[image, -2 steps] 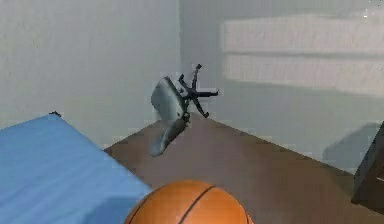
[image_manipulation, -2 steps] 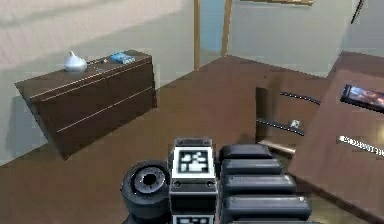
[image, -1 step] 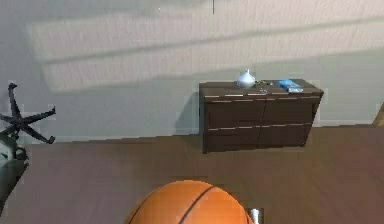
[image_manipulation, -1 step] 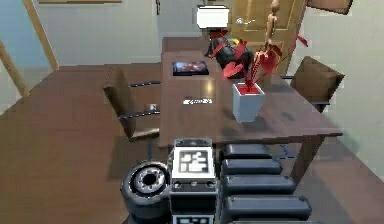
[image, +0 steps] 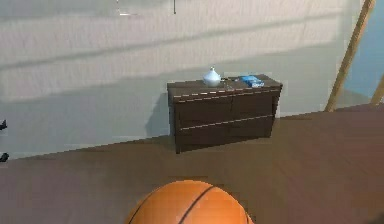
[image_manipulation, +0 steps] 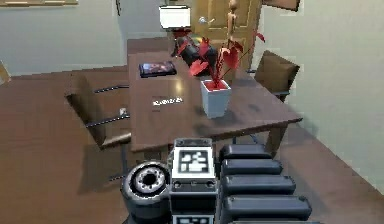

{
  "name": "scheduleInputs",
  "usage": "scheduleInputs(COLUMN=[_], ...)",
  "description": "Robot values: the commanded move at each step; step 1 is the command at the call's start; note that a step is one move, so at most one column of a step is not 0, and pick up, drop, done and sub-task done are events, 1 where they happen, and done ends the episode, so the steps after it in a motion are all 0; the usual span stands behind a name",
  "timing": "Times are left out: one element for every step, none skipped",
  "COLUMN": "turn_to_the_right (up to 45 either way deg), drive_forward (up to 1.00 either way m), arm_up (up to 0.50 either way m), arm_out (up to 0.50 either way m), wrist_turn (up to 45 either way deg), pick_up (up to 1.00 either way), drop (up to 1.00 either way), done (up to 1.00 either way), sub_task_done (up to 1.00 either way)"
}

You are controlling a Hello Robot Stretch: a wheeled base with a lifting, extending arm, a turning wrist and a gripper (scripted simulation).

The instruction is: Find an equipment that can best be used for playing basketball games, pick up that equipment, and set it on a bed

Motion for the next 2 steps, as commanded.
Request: scheduleInputs(turn_to_the_right=[0.0, 12.0], drive_forward=[1.0, 0.0], arm_up=[0.0, 0.0], arm_out=[0.0, 0.0], wrist_turn=[0.0, 0.0], pick_up=[0.0, 0.0], drop=[0.0, 0.0], done=[0.0, 0.0], sub_task_done=[0.0, 0.0])
